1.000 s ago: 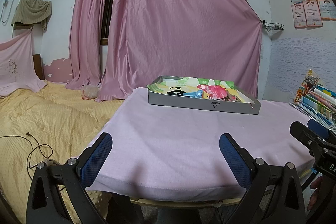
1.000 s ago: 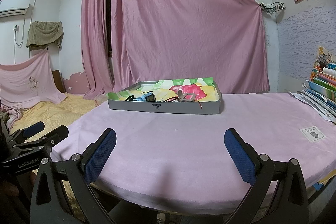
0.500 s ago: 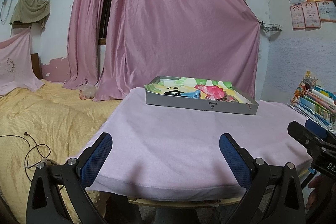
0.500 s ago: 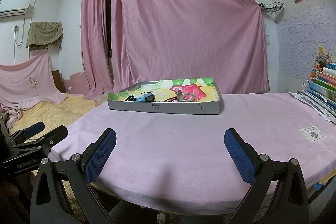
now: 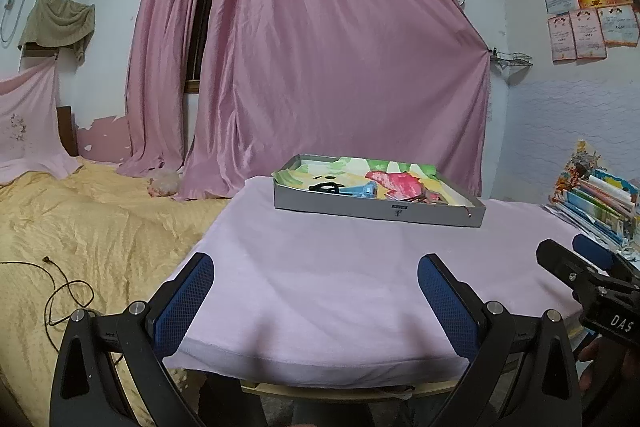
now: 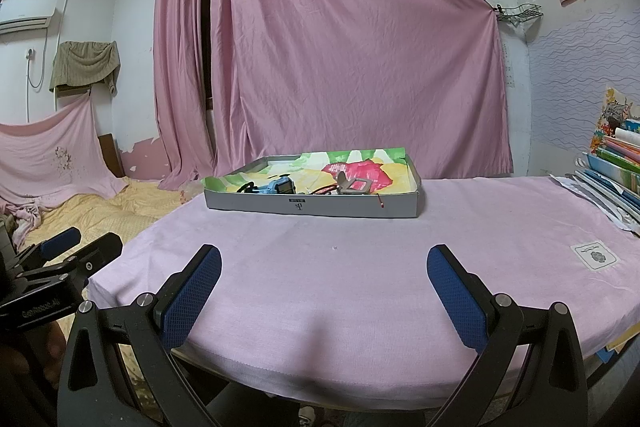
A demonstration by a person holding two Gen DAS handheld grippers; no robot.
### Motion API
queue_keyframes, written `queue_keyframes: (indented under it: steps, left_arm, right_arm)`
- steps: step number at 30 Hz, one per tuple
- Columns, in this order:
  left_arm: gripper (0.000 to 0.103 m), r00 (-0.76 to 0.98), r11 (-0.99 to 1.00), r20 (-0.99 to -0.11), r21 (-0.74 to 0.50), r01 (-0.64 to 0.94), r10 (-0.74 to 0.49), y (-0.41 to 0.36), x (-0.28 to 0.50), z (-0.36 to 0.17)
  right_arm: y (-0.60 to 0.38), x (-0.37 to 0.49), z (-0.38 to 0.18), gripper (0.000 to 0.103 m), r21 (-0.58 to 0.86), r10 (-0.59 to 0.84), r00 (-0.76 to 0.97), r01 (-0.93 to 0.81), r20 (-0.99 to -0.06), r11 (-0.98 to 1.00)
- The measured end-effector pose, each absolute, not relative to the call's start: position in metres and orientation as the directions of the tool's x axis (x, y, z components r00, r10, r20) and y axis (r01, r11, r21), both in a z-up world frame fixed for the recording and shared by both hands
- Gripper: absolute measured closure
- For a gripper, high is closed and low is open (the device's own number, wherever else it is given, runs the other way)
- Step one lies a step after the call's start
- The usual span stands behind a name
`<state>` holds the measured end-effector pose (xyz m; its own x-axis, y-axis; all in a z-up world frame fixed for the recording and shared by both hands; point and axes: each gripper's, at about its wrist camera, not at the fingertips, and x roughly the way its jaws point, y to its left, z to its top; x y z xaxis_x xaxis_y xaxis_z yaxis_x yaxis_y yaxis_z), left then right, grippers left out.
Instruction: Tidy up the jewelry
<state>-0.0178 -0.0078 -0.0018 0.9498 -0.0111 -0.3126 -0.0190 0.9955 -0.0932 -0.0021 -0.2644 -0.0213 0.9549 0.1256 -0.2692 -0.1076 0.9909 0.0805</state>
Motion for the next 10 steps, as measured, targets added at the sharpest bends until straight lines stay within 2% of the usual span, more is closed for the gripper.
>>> queue_keyframes:
  steps: [10]
  left_arm:
    - [0.001,0.948,0.996,-0.318,-0.091,-0.019,-0.011,-0.0085,-0.0161,-0.0028]
  right_arm:
    - [-0.2634,-0.0028,-0.022,0.002,0.08,0.125,0.955,-0.107,-0.271,0.991]
